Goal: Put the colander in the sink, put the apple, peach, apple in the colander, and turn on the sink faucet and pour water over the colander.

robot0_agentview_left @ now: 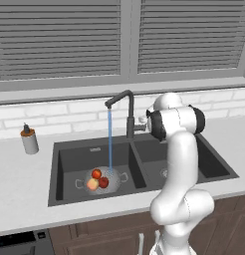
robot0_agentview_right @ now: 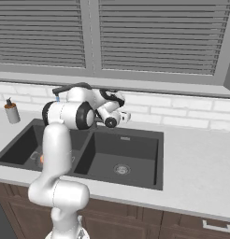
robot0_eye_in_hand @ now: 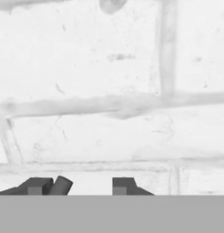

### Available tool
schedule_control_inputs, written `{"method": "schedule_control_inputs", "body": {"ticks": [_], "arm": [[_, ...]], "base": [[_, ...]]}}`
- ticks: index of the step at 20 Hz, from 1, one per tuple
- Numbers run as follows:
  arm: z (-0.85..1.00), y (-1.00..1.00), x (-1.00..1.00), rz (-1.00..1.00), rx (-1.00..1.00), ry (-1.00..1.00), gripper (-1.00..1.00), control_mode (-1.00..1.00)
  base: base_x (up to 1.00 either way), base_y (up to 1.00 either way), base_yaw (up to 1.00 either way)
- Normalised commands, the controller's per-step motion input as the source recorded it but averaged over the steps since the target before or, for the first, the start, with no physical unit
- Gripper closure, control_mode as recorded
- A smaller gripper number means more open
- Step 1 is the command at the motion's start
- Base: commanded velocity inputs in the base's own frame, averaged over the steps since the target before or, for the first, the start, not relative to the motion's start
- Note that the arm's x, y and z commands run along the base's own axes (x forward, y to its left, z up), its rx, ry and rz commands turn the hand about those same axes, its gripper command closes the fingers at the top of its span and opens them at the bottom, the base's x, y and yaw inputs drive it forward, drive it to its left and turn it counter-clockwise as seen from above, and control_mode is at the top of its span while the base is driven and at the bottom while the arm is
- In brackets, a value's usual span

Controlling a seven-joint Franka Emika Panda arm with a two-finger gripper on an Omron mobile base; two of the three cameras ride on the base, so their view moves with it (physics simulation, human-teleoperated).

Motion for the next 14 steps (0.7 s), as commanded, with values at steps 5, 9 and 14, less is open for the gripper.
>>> {"method": "schedule_control_inputs", "body": {"ticks": [5, 9, 14], "arm": [[-0.33, -0.78, 0.00, -0.04, 0.00, 0.06, 1.00, -1.00], [-0.11, -0.52, -0.01, -0.02, 0.00, 0.01, 1.00, -1.00], [0.28, -0.25, -0.25, -0.01, 0.00, 0.00, 1.00, -1.00]], "base": [[0.00, 0.00, 0.00], [0.00, 0.00, 0.00], [0.00, 0.00, 0.00]]}}
